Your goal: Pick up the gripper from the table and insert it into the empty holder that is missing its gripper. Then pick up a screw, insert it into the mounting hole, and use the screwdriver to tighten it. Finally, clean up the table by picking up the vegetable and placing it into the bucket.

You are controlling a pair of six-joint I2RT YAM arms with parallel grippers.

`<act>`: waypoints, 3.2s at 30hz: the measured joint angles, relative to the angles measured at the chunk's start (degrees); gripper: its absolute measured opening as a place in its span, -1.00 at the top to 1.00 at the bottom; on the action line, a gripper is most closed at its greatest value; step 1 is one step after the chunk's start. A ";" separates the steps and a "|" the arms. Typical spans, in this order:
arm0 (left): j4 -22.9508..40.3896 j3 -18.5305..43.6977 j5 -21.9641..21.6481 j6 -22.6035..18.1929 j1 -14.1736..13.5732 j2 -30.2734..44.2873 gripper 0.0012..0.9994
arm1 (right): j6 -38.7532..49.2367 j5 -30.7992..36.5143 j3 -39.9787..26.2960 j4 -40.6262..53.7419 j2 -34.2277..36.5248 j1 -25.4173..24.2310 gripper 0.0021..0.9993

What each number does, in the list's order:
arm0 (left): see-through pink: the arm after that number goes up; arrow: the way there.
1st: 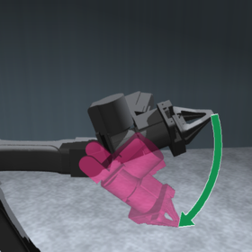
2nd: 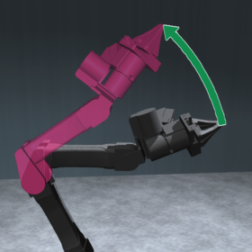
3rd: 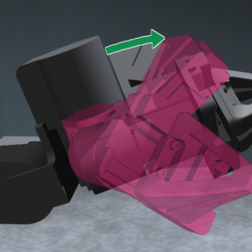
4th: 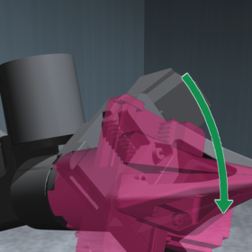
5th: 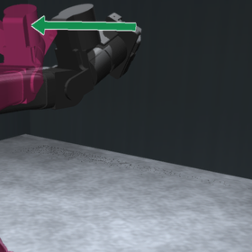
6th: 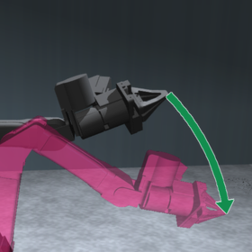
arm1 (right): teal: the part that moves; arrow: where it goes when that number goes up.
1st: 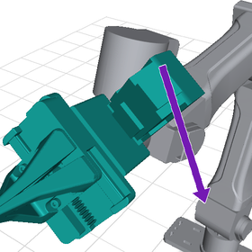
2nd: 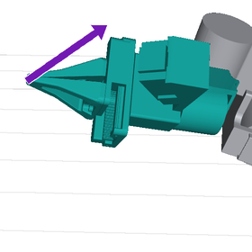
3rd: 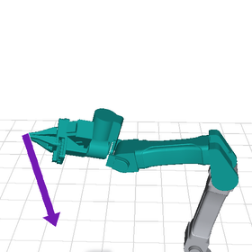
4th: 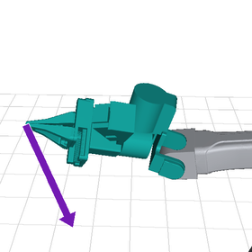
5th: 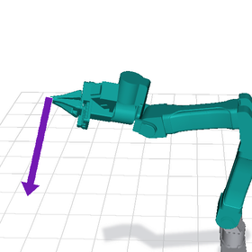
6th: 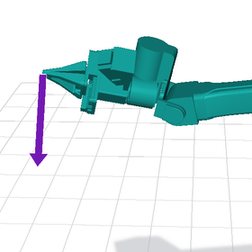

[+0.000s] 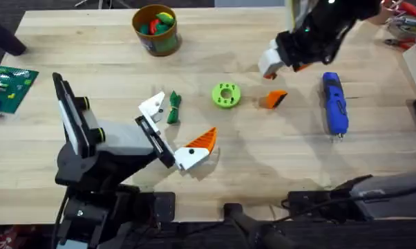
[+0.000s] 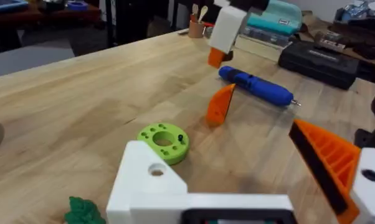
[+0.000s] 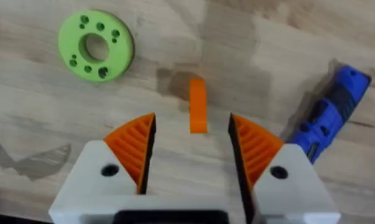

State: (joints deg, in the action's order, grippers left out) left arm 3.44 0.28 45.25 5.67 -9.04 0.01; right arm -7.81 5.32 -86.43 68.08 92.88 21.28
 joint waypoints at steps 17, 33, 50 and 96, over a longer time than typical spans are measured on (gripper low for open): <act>0.00 0.02 0.00 -0.01 0.00 -0.02 -0.97 | -2.73 -0.04 0.32 6.58 -5.90 -0.95 -0.37; 0.00 0.01 0.00 -0.01 0.00 0.00 -0.97 | -2.66 -4.52 10.23 1.97 -9.95 -1.10 -0.37; 0.00 0.00 0.00 0.01 0.00 0.00 -0.97 | -1.16 -5.18 13.53 -5.10 1.12 -4.11 -0.37; 0.00 0.02 0.00 0.01 0.00 0.00 -0.97 | -0.31 -5.22 13.60 -7.39 2.86 -4.11 0.97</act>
State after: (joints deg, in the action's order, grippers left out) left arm 3.44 0.30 45.25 5.67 -9.04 0.01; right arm -8.12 0.10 -72.84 60.68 95.74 17.17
